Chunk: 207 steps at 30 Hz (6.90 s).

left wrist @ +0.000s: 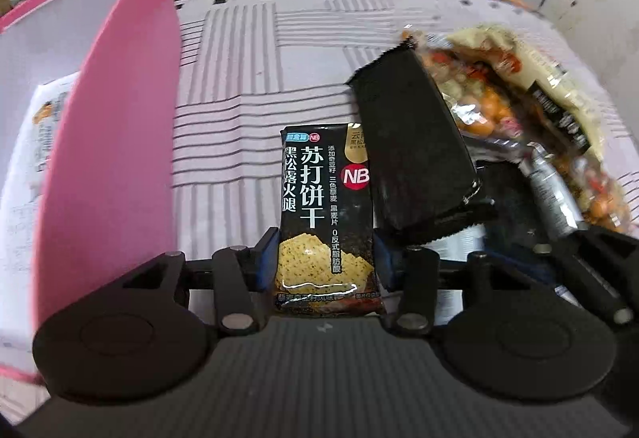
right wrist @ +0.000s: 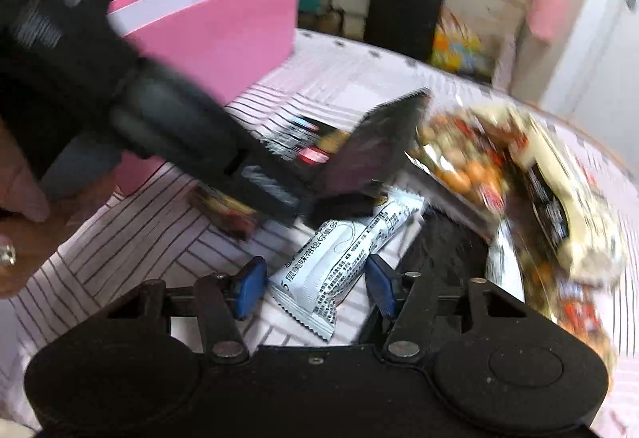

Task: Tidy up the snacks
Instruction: 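Grasp the black NB cracker pack with the left tool while the right tool grasps a white bar, then carry the cracker pack and white bar into the pink box and release both, then move both open tools back to the snack pile, then grasp a black bar with the left tool while the right tool grasps another black bar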

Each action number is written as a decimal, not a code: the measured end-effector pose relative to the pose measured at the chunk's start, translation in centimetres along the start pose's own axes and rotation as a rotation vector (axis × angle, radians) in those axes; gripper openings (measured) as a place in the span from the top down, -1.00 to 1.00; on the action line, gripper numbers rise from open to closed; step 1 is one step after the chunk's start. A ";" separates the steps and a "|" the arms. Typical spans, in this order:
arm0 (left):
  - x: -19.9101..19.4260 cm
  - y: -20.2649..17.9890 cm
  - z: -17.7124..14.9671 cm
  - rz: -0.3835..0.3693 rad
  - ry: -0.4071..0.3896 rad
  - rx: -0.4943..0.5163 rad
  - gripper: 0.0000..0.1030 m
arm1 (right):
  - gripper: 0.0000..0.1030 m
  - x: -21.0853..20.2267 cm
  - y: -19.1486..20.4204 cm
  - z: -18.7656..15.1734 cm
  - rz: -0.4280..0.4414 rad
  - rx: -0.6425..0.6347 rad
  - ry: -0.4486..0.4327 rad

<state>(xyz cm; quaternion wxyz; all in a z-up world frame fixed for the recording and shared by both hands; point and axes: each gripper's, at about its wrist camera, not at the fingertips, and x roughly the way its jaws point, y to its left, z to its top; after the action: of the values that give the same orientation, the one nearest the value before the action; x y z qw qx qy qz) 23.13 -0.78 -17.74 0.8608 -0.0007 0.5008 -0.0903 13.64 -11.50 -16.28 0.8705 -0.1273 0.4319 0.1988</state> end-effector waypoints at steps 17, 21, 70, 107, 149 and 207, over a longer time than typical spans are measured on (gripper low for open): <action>-1.8 0.1 -0.9 0.007 0.019 -0.019 0.10 | 0.15 -1.9 -1.6 -0.6 0.022 0.127 -0.032; -3.5 0.3 -1.3 -0.010 0.046 -0.015 0.10 | 0.15 -2.8 -2.2 -0.5 0.067 0.163 0.004; -18.5 15.6 -0.3 0.097 -0.152 -0.281 0.09 | 0.15 -7.2 7.5 16.1 0.452 -0.217 -0.070; -17.0 17.6 0.4 0.187 -0.155 -0.237 -0.22 | -0.08 -6.7 6.1 16.4 0.378 -0.267 -0.089; -4.4 -2.3 1.1 -0.025 -0.148 0.056 -0.40 | -0.38 -4.4 -8.7 -1.9 0.167 0.307 0.073; -7.5 -2.9 -3.9 0.000 -0.025 -0.060 0.11 | -0.02 -6.4 -4.8 -4.5 0.121 0.179 -0.032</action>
<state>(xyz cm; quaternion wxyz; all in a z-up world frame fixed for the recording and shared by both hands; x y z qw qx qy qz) 15.68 -2.09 -12.94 0.8666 -0.0275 0.4926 -0.0754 9.19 -19.08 -13.59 0.8716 -0.0193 0.4408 0.2135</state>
